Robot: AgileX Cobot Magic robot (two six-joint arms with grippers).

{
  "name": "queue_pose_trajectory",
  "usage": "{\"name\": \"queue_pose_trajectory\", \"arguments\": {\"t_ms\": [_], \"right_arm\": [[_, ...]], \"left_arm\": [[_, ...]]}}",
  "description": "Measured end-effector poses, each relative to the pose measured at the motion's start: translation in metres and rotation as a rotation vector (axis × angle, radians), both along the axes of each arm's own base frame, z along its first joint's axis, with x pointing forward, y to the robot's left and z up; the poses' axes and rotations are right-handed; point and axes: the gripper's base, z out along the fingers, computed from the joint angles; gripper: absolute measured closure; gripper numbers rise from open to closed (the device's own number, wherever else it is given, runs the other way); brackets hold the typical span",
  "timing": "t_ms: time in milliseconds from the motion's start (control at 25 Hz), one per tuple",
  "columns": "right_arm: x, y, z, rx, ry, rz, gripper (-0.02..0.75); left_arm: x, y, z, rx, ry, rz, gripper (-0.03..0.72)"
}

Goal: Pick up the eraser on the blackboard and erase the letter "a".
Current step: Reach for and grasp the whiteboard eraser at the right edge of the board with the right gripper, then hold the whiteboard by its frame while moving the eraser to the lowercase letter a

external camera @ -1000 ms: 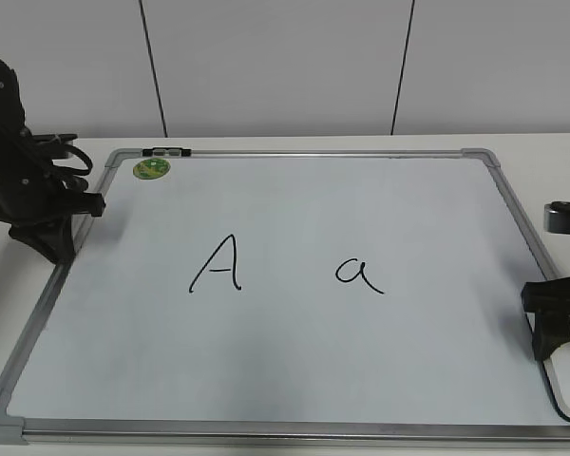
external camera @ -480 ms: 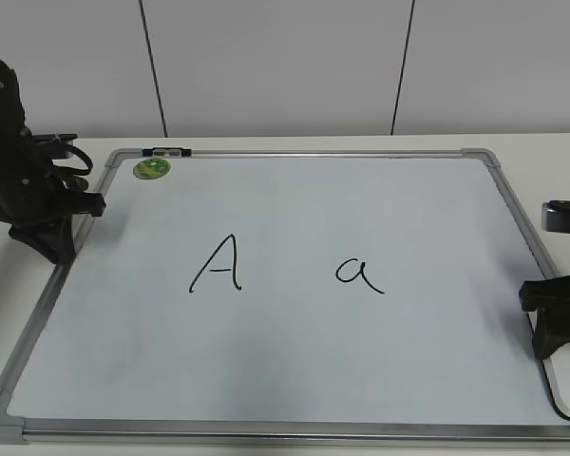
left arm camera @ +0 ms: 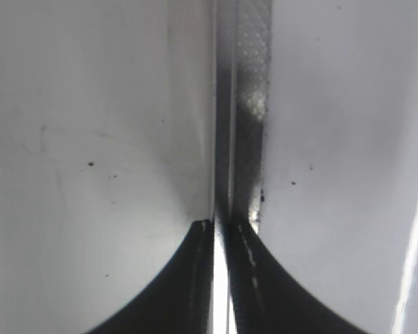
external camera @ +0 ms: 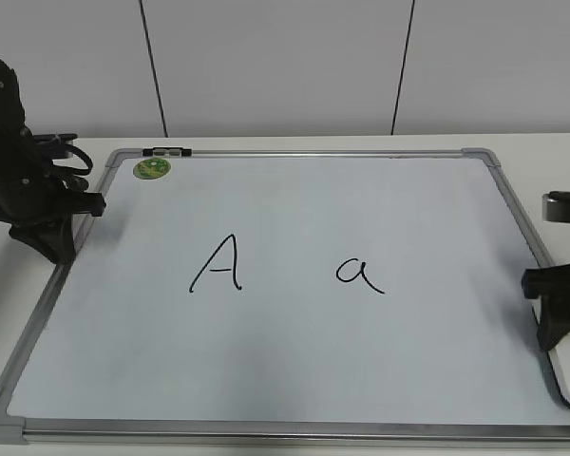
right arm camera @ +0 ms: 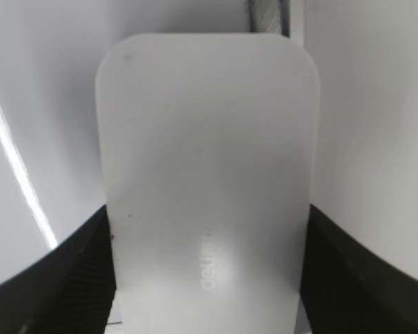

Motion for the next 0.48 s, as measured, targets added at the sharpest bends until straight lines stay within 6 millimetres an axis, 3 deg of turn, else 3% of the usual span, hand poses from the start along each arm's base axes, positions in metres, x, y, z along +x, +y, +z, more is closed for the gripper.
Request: {"name": "queue_pose_trajectory", "arguments": {"t_ms": [200, 480], "right_arm": [[0.019, 0.007, 0.030, -0.011, 0.006, 0.038, 0.215], [0.053, 0.055, 0.035, -0.017, 0.057, 0.195, 0.216]], "left_arm": [[0.000, 0.000, 0.000, 0.000, 0.000, 0.000, 0.634], [0.000, 0.000, 0.000, 0.000, 0.000, 0.000, 0.634]]}}
